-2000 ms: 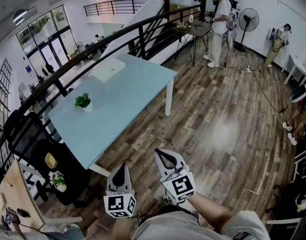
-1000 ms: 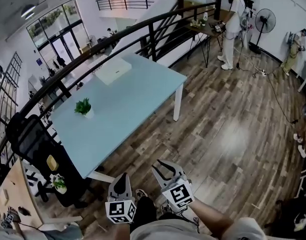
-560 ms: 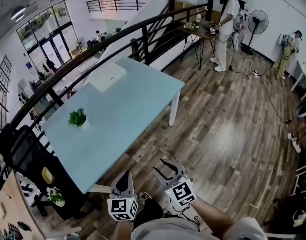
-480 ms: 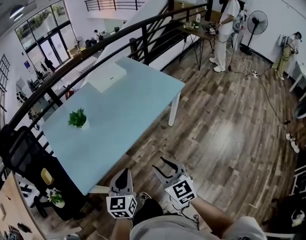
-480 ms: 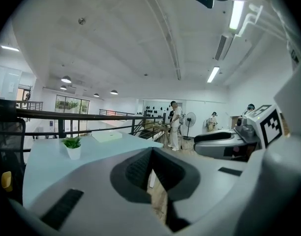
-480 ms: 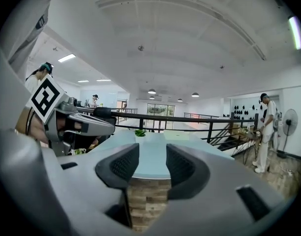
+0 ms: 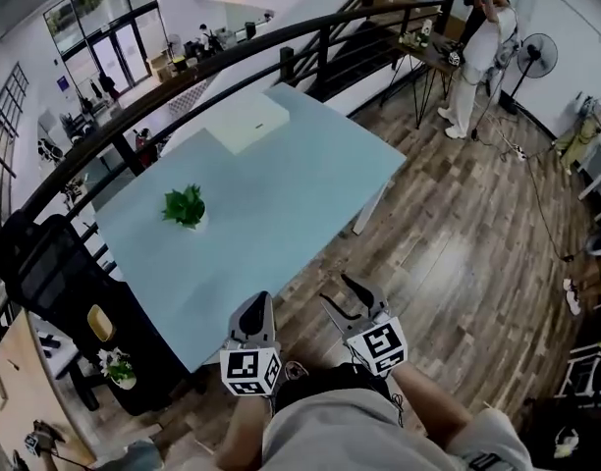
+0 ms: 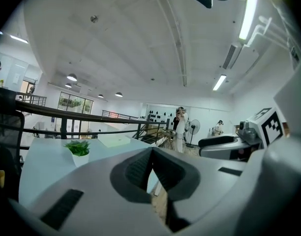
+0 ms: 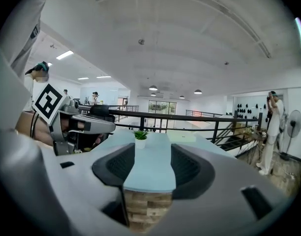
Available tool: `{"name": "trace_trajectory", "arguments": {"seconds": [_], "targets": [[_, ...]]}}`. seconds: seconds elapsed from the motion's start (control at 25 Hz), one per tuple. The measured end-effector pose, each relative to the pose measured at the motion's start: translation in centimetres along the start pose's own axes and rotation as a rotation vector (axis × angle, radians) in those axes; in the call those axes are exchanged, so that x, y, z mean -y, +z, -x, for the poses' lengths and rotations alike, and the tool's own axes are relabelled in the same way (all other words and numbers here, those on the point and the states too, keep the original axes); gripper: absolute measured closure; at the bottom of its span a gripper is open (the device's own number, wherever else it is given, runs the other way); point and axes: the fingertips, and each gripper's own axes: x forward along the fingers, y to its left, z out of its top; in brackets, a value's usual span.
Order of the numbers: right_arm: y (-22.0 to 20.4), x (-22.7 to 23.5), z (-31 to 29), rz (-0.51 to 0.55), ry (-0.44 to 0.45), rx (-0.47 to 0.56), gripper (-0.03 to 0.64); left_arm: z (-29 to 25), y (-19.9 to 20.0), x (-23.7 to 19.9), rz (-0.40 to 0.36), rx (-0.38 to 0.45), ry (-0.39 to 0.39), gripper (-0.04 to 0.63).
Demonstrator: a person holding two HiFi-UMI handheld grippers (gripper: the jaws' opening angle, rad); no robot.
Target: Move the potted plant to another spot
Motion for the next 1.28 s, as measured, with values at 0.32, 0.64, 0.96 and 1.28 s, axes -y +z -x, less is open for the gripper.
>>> {"name": "trace_trajectory", "arguments": {"seconds": [0.32, 0.64, 0.96, 1.28], "targets": [[0.7, -1.1, -5.4, -0.019, 0.061, 0.004, 0.371, -0.3, -1.0, -5.4, 0.043, -0.019, 0.070, 0.583], [2.5, 2.1, -10.8, -0.022, 0.126, 0.052, 0.350, -4.8, 0.1, -7.6, 0.035, -0.027, 0.119, 0.583], [4.5, 10.4, -15.5, 0.040, 0.166, 0.101, 0.325, -14.5, 2.4, -8.6, 0.005, -0.031, 0.145, 0.583], [1.7, 17.1, -17.9, 0.061, 0.248, 0.050, 0.324, -20.9, -0.6, -6.7, 0.031, -0.093, 0.193, 0.583]]}}
